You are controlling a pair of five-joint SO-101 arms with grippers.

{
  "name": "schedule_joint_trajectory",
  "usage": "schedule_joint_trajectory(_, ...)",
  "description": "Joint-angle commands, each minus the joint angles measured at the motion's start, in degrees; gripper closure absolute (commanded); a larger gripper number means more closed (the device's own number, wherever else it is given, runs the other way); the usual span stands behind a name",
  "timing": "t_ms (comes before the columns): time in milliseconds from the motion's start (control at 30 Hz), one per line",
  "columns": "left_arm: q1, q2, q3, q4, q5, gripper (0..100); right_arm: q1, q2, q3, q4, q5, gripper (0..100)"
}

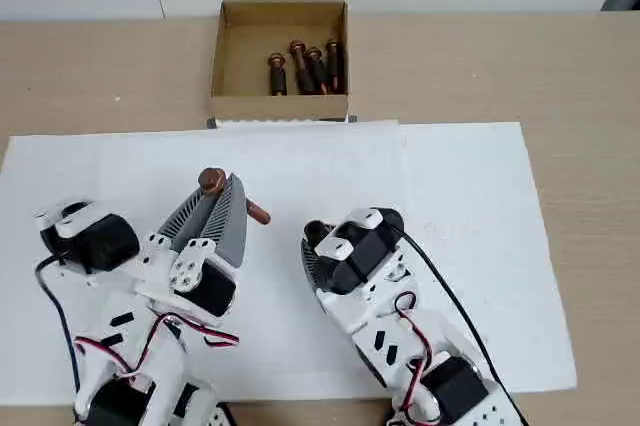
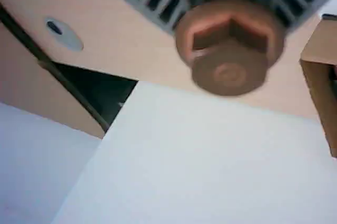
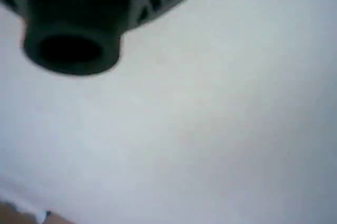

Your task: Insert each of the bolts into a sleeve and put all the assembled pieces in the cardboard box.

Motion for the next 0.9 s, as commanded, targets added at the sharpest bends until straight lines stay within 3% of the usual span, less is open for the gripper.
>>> schedule_joint_trajectory(0, 0.35, -0.62, -0.31, -2.02, 1.93, 100, -2.42, -0.66, -0.44, -1.54, 1.76, 99.5)
schedule_joint_trajectory(133, 0.44, -0.62, -0.31, -2.02, 3.25, 100, -5.76, -0.66, -0.44, -1.63, 4.57, 99.5)
schedule_joint_trajectory(467, 5.89, -0.35, -0.13, -1.67, 2.99, 100, -5.58, -0.66, -0.26, -5.85, 10.29, 99.5)
schedule_joint_trajectory(867, 5.89, -0.35, -0.04, 3.16, 0.79, 100, -5.58, -0.66, -1.32, -6.02, 10.37, 99.5)
